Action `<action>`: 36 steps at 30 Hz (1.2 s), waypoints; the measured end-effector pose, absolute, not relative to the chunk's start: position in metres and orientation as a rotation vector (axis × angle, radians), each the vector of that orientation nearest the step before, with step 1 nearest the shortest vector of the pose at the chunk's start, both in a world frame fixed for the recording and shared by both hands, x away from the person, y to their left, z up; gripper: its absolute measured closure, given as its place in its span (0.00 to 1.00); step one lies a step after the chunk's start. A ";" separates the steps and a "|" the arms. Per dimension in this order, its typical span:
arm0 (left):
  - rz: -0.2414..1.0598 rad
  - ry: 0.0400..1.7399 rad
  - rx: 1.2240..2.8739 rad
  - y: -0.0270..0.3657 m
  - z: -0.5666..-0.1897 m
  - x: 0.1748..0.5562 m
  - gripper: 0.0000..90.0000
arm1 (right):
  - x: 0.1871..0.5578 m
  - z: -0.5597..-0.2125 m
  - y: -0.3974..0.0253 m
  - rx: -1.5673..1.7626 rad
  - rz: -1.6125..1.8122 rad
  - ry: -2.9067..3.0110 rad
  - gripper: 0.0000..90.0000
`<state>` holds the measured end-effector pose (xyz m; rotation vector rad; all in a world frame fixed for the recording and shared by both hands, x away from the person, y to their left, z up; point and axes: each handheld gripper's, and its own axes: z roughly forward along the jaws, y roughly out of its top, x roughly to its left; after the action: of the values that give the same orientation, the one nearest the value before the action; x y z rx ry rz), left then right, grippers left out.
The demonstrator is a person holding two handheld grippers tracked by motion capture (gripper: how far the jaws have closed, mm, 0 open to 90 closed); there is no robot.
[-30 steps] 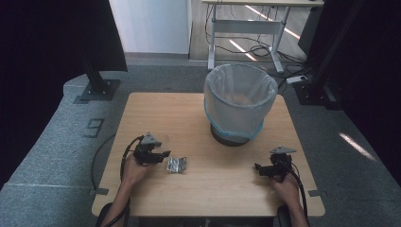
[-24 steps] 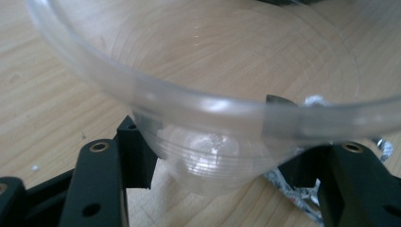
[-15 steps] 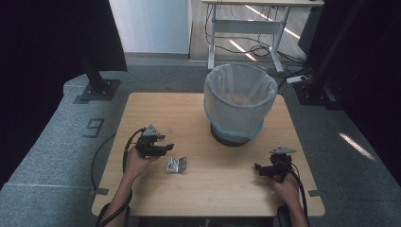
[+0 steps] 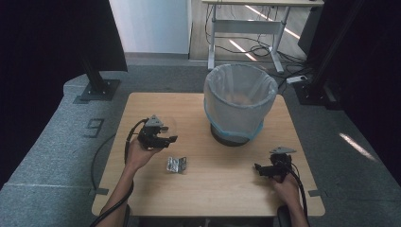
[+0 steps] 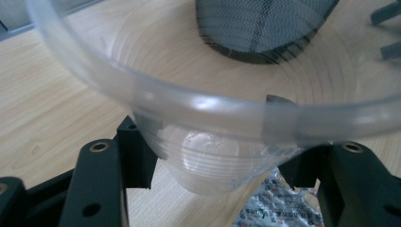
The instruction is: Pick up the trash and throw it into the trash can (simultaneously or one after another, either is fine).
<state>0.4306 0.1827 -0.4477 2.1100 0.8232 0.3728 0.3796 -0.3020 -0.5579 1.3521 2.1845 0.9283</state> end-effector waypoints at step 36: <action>0.380 0.756 2.086 0.153 -0.360 0.445 0.44 | 0.378 -0.558 -0.301 1.338 0.929 2.192 0.00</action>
<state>0.4447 0.1532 -0.3600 2.0865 0.7563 0.3805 0.3780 -0.3012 -0.5579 1.3384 2.1918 0.9294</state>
